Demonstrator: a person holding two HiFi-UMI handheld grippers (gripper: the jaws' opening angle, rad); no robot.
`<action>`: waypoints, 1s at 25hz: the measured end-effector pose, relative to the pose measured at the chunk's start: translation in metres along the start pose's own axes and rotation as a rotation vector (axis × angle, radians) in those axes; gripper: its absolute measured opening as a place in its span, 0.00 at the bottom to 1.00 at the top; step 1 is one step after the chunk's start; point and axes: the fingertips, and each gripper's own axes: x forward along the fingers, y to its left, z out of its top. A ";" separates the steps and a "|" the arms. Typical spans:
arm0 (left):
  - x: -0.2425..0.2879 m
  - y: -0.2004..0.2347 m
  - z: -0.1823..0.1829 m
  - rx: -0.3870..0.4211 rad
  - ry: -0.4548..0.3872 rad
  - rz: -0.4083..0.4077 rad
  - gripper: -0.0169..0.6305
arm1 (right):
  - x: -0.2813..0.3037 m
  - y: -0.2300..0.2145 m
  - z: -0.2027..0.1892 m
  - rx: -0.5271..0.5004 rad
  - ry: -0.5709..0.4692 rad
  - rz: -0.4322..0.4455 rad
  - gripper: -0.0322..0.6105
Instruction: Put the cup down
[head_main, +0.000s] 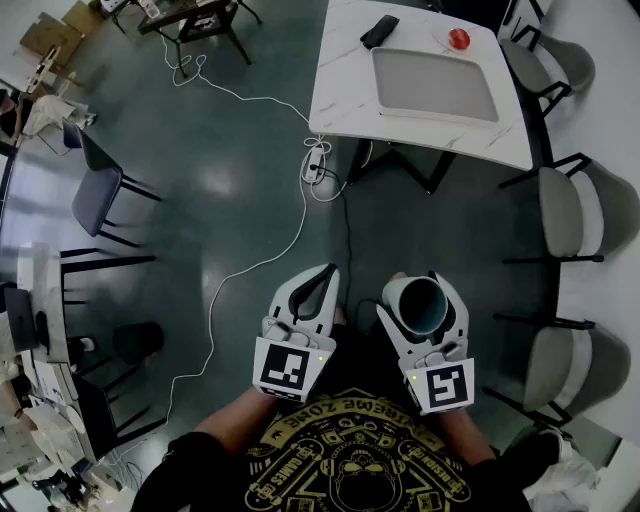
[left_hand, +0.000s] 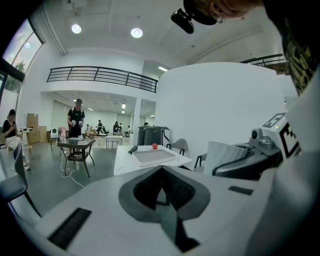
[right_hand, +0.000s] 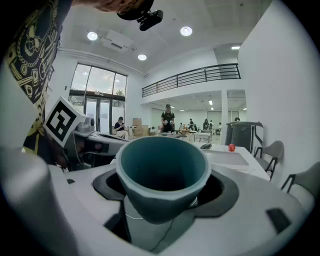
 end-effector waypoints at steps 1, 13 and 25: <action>0.000 0.000 -0.001 -0.002 0.007 -0.001 0.04 | 0.000 0.000 0.001 0.001 0.001 0.000 0.64; 0.005 0.001 -0.001 -0.013 0.025 -0.006 0.04 | 0.004 -0.006 0.005 0.021 -0.003 -0.005 0.64; 0.015 0.002 0.007 -0.044 0.001 -0.009 0.04 | 0.011 -0.021 0.008 0.009 0.015 -0.011 0.65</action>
